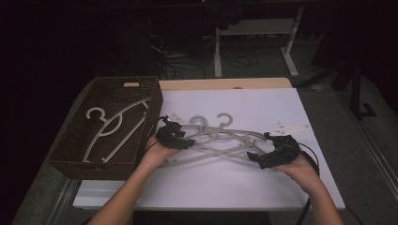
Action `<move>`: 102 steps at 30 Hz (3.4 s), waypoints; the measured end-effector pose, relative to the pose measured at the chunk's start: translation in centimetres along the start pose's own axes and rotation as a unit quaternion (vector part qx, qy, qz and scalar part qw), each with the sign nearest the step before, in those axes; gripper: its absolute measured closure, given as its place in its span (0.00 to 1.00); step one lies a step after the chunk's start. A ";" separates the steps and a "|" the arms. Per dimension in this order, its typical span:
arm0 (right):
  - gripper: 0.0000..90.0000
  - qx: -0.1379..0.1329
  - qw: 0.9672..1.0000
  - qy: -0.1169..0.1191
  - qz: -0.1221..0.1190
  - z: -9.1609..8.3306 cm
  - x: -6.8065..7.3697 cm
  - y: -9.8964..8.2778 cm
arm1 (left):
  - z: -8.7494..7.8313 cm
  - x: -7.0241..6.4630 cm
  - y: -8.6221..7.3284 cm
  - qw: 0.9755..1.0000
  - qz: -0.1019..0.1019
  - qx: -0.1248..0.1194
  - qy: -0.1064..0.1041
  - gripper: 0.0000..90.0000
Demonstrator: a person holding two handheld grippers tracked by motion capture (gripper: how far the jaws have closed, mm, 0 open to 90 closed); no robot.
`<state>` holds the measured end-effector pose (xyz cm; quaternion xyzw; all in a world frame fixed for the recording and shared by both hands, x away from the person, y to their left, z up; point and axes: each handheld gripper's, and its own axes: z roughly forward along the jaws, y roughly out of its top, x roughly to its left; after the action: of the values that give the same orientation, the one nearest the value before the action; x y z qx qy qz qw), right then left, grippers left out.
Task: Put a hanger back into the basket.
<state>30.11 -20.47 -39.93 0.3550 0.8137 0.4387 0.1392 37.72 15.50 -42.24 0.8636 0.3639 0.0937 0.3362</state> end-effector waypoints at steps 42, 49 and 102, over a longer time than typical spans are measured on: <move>0.00 0.006 1.000 0.000 -0.002 0.3 0.1 -0.1 | 0.0 -0.8 -1.6 0.999 -0.016 0.026 -0.024 0.90; 0.00 0.004 1.000 0.001 -0.002 0.2 0.1 0.0 | -2.1 -1.5 -0.1 1.000 -0.008 -0.003 -0.027 0.91; 0.00 0.005 1.000 -0.002 0.000 0.3 -0.1 0.0 | -26.1 16.5 -3.6 0.981 -0.093 -0.089 0.145 0.91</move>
<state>30.30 -20.34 -40.11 0.3568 0.8157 0.4337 0.1386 36.93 42.13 -26.23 0.7698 0.4776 0.2180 0.3631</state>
